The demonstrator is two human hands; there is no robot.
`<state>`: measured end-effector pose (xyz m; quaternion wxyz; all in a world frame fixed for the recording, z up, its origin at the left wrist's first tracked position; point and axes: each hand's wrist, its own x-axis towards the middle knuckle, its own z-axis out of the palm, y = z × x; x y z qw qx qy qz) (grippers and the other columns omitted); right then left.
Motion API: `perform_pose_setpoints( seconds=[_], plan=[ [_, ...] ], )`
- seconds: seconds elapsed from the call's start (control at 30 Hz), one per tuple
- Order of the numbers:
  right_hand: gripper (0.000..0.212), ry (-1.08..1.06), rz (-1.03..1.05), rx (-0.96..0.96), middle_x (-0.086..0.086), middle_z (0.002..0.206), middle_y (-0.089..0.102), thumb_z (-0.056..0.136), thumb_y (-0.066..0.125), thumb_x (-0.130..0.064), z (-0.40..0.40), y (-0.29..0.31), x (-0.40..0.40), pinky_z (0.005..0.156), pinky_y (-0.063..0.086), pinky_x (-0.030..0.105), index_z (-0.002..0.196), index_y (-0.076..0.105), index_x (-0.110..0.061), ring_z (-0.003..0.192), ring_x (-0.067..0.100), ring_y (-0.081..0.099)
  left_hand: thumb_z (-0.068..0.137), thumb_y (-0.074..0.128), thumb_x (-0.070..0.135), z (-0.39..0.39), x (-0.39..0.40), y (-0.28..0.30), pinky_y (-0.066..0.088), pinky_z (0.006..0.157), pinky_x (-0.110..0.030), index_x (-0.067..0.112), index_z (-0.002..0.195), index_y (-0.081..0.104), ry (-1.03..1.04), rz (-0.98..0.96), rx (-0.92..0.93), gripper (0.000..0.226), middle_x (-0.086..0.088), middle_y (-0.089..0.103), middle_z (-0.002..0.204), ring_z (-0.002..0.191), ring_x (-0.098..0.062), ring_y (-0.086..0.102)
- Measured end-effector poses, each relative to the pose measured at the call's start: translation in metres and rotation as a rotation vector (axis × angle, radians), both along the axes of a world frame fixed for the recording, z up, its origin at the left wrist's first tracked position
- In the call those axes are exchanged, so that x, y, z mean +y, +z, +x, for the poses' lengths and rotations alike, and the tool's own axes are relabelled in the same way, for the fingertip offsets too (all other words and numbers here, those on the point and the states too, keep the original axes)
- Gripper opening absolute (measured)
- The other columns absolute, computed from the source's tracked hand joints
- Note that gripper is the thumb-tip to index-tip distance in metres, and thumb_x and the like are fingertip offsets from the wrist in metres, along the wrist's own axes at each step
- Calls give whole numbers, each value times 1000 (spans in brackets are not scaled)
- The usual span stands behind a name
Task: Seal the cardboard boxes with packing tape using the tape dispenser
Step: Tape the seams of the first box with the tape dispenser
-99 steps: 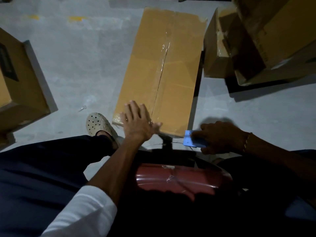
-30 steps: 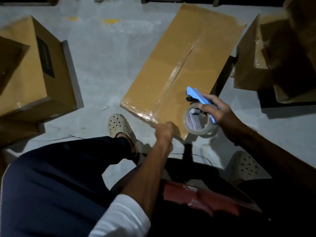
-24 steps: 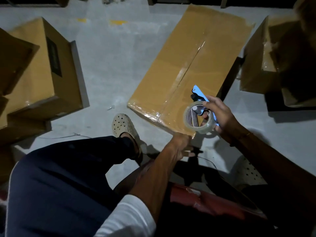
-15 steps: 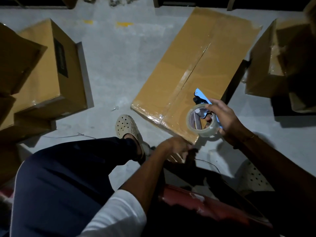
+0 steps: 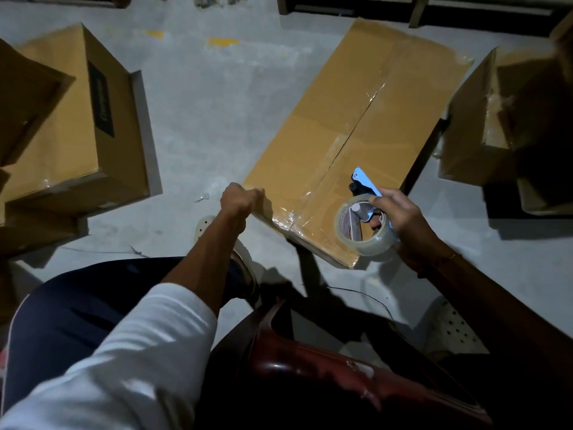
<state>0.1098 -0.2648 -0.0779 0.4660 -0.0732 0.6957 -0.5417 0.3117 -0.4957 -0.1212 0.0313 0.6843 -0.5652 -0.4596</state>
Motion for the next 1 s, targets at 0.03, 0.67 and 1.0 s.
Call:
perform_pose_setpoints(
  seconds=[0.03,0.67,1.0],
  plan=[
    [27,-6,3,5,7,92,62,93,63,-24,0,0,-1,68,42,34,120,66,-20,67,16,55,87,68,41,-1,-5,-1,43,67,-29,-6,110,62,-86,3,-28,53,-19,64,112,102,-34,62],
    [31,48,-96,-307,9,101,66,83,69,-32,170,0,-100,79,57,42,113,69,-27,83,21,62,100,40,48,26,-68,8,25,114,-48,15,153,31,-1008,-630,-416,62,-13,19,163,146,-36,24],
    [48,-201,-194,-217,29,127,60,92,58,-29,0,-3,-13,90,52,48,131,55,-2,114,43,60,75,51,84,-119,16,-9,-2,111,-76,27,158,-10,-1296,-550,-395,117,-12,-22,164,150,-42,-18]
  ],
)
